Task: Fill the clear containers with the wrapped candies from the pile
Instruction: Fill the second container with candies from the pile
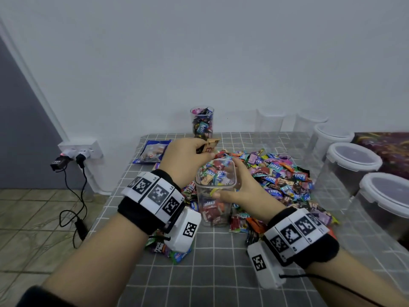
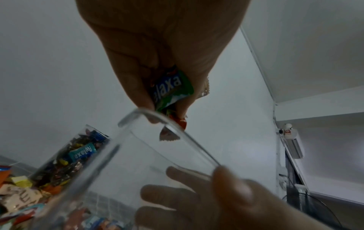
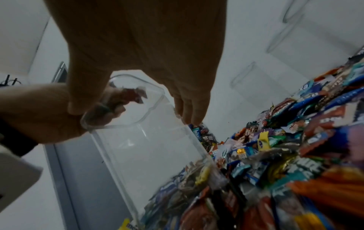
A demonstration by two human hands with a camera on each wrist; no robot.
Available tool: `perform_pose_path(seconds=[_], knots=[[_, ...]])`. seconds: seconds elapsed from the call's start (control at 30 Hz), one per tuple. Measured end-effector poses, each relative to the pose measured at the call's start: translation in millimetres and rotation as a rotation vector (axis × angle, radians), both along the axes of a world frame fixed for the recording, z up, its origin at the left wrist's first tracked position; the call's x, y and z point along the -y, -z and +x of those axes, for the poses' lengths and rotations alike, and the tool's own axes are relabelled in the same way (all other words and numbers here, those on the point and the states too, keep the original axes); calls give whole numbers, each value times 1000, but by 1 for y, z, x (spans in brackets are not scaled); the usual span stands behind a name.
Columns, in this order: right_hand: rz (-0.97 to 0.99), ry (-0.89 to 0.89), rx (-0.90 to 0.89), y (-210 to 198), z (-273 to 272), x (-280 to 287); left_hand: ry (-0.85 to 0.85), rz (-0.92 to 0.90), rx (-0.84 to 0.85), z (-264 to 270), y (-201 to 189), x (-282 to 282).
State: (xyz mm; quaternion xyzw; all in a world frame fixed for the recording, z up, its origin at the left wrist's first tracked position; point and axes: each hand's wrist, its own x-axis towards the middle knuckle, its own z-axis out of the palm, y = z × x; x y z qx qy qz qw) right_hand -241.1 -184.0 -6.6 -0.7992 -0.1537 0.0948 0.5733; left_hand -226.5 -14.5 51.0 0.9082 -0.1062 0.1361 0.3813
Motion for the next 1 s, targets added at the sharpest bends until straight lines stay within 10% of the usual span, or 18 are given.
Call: perform_pose_path(seconds=[0.47,0.8,1.0], knots=[[-31,20,66,2,6,-1,96,602,-19,-4,3,24],[-138,-18,100,-4,2,4,73,176,-69,-21,-7,11],[-723,-103,107,-4,0,36,31,318,-141,-37,-6,-43]])
